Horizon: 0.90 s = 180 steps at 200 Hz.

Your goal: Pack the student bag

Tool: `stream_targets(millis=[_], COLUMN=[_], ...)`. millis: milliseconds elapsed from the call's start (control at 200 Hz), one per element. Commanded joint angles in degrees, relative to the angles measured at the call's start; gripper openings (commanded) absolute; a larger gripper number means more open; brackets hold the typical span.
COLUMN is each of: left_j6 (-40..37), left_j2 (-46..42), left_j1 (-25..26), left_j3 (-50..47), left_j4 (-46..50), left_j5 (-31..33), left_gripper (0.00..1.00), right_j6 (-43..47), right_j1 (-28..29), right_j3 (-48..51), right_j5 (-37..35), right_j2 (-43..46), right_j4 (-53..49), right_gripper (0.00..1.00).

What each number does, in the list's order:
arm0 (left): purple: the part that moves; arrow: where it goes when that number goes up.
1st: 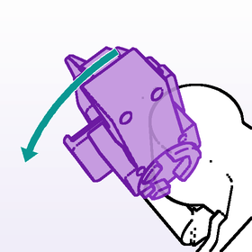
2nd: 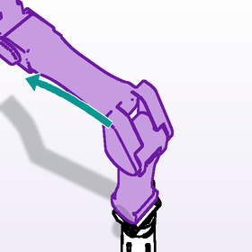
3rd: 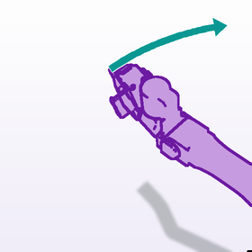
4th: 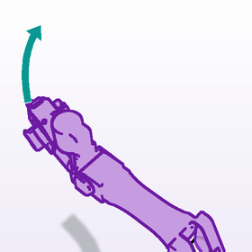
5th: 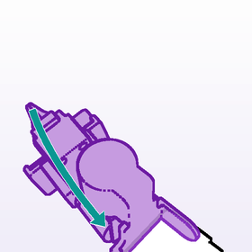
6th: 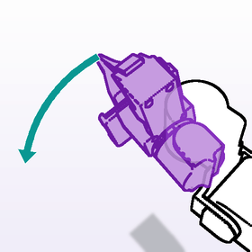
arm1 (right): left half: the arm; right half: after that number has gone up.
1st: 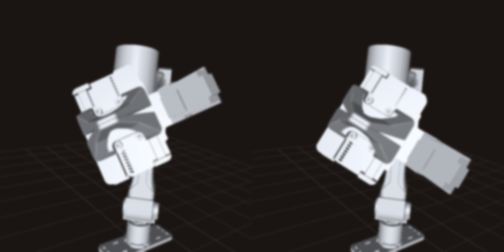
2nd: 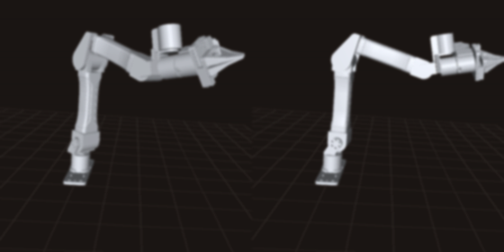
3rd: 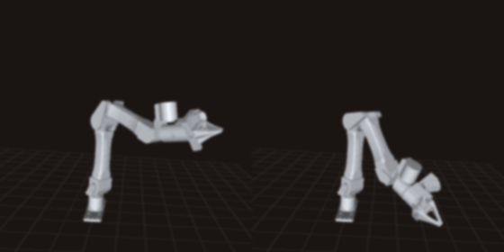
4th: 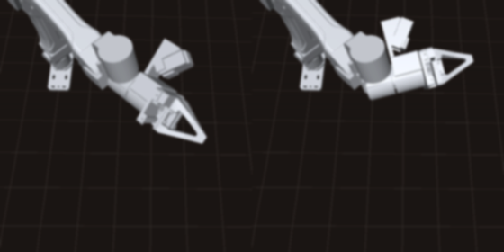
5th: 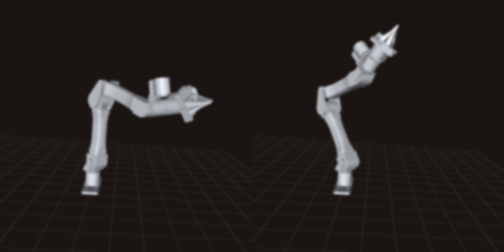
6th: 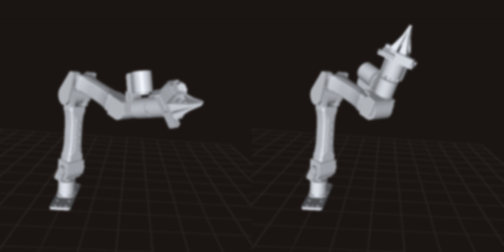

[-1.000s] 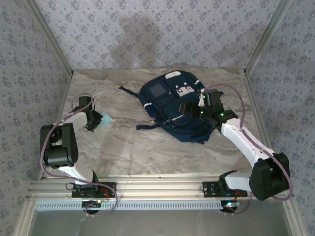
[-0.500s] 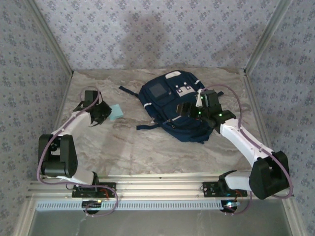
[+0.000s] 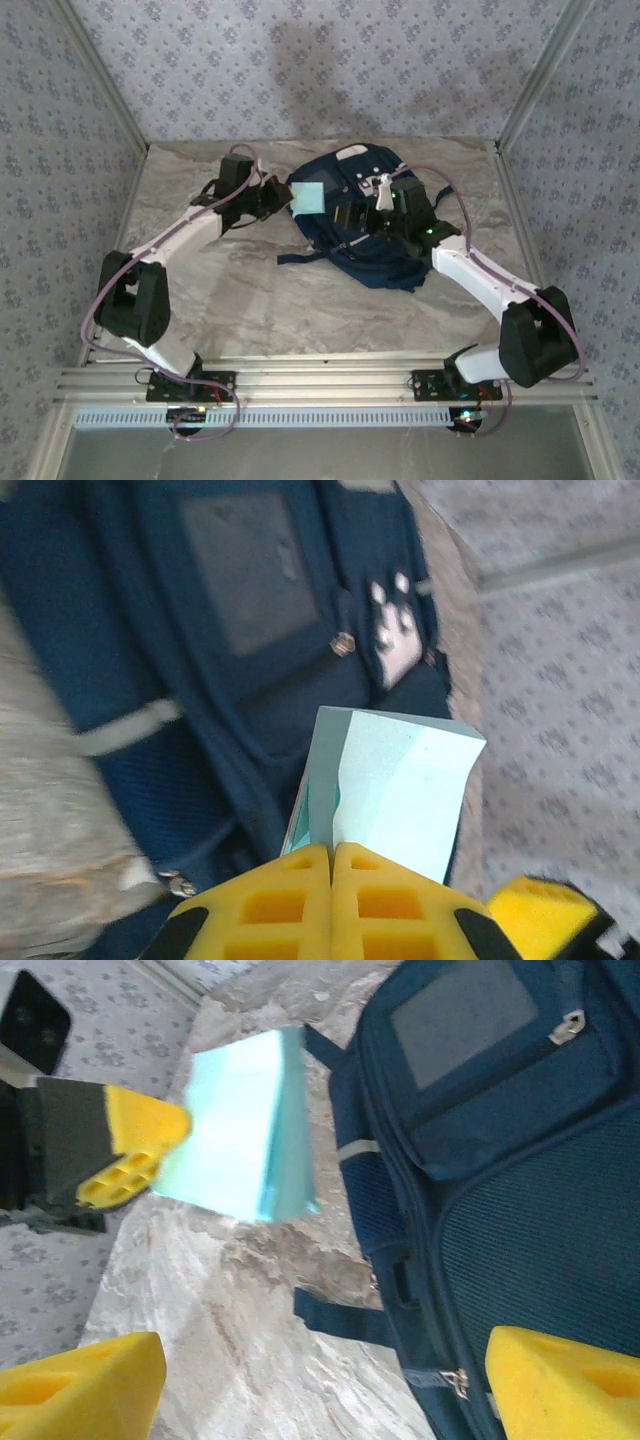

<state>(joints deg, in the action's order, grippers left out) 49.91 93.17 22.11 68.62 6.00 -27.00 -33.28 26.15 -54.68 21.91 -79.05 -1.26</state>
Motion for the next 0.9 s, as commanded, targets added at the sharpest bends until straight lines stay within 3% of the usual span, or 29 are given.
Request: stream_targets(millis=[0,230,665,894], left_j6=[-2.2,-3.18,-5.68,-6.18], left_j2=[1.75,4.88,6.04,6.99], left_j1=[1.54,3.62,6.64,7.17], left_j3=[3.79,7.41,10.72,11.05], left_j4=[-3.32,-2.04,1.08,2.08], left_j5=[-6.91,-13.7,-16.06,-15.08], left_gripper=[0.0,0.0,0.0,0.0], right_j6=[-2.03,-2.32,-4.64,-5.03], right_j1=[-0.04,-2.12,-3.77,-4.0], right_j3=[-0.94,0.72,2.28,2.45], right_j5=[2.69,4.79,6.25,7.01], right_j2=[-0.86,-1.19,-2.08,-0.79], right_j4=[5.44,8.65,11.32,10.93], right_gripper=[0.84,0.79,0.73,0.5])
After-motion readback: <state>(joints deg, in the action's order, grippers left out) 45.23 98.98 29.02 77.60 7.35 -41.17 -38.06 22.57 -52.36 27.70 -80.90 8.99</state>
